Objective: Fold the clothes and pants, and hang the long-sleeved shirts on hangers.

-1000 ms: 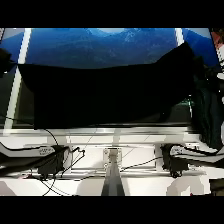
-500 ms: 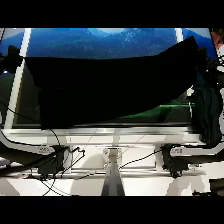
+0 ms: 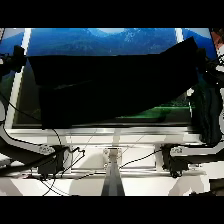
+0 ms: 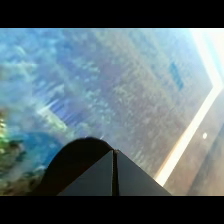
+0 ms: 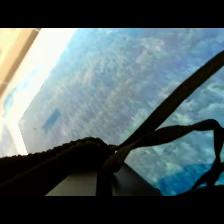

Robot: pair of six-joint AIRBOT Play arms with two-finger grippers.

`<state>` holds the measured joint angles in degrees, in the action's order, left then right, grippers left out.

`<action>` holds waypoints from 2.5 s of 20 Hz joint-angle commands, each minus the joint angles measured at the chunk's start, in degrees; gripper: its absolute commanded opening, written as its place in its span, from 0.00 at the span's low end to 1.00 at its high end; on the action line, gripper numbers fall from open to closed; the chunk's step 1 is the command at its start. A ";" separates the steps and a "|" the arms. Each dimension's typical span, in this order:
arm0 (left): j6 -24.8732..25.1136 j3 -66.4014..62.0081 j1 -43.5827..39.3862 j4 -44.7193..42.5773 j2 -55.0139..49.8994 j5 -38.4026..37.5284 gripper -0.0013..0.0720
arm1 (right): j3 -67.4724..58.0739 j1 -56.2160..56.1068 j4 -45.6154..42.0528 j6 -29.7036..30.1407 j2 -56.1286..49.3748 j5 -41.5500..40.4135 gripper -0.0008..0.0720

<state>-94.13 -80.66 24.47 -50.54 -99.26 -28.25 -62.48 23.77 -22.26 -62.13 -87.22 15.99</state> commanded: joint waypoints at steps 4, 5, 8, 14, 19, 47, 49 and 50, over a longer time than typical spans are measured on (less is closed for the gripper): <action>0.68 0.00 -1.18 0.04 -1.20 1.25 0.03 | -0.92 0.66 -8.72 0.00 -1.18 0.96 0.05; 0.68 0.00 -1.18 0.04 -1.20 1.29 0.03 | -2.01 0.66 -9.73 0.02 -1.77 1.53 0.09; 0.76 0.00 -1.16 0.04 -1.14 1.14 0.42 | -4.28 0.90 -12.37 0.02 -2.91 3.39 0.72; 10.47 0.00 1.05 0.00 4.92 -7.06 0.84 | -8.48 5.70 -21.16 -0.04 -1.73 18.08 0.72; 12.57 0.00 7.65 -0.85 14.95 -21.20 0.21 | -10.14 12.74 -23.32 -0.15 1.09 31.76 0.71; 15.47 49.66 16.04 -14.25 47.93 -36.57 0.67 | -10.14 15.10 -30.75 0.28 2.54 37.05 0.71; 14.53 53.22 19.87 -17.31 55.36 -40.68 0.67 | -10.14 15.10 -32.30 0.28 2.54 37.13 0.71; 14.43 53.94 22.12 -19.47 58.99 -42.84 0.67 | -10.14 15.10 -32.83 0.26 2.54 37.29 0.71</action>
<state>-79.26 -32.67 42.28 -65.12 -50.11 -66.78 -72.60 38.83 -53.19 -61.82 -84.71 53.04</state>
